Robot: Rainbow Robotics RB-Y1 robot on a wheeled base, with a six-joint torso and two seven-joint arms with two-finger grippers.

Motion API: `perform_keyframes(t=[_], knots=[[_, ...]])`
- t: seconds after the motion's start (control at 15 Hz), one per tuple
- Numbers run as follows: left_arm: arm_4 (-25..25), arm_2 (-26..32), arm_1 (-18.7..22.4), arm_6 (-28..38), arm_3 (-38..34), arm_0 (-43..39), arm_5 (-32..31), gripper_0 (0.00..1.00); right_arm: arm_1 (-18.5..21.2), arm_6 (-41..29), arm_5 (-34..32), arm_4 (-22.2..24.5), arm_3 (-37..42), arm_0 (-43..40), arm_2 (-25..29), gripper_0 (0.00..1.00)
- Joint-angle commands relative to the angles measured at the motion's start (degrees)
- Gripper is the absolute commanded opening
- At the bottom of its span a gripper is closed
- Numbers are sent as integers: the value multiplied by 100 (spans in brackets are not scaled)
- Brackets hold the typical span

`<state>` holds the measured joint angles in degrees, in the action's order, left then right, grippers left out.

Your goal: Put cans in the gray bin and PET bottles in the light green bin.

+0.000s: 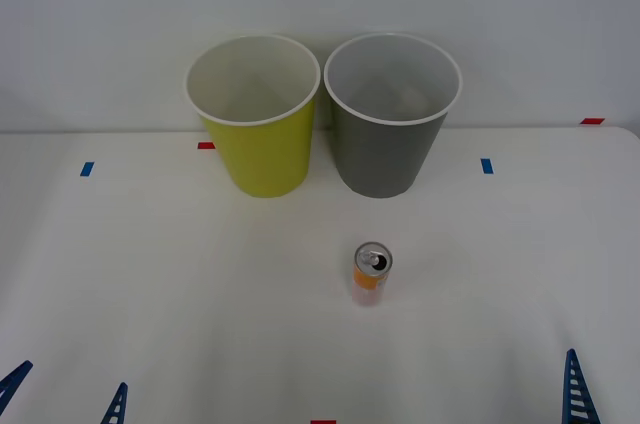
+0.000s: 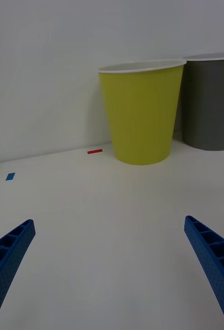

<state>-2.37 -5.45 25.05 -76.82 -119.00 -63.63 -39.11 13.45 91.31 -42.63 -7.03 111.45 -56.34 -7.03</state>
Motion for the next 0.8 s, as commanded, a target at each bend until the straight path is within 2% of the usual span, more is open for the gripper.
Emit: perform_keyframes(t=[0.07, 0.8], knots=[[0, 0, 0, 0, 0, 0, 0, 100, 0, 0, 0, 0, 0, 0, 0, 64], [0, 0, 0, 0, 0, 0, 0, 100, 0, 0, 0, 0, 0, 0, 0, 65]])
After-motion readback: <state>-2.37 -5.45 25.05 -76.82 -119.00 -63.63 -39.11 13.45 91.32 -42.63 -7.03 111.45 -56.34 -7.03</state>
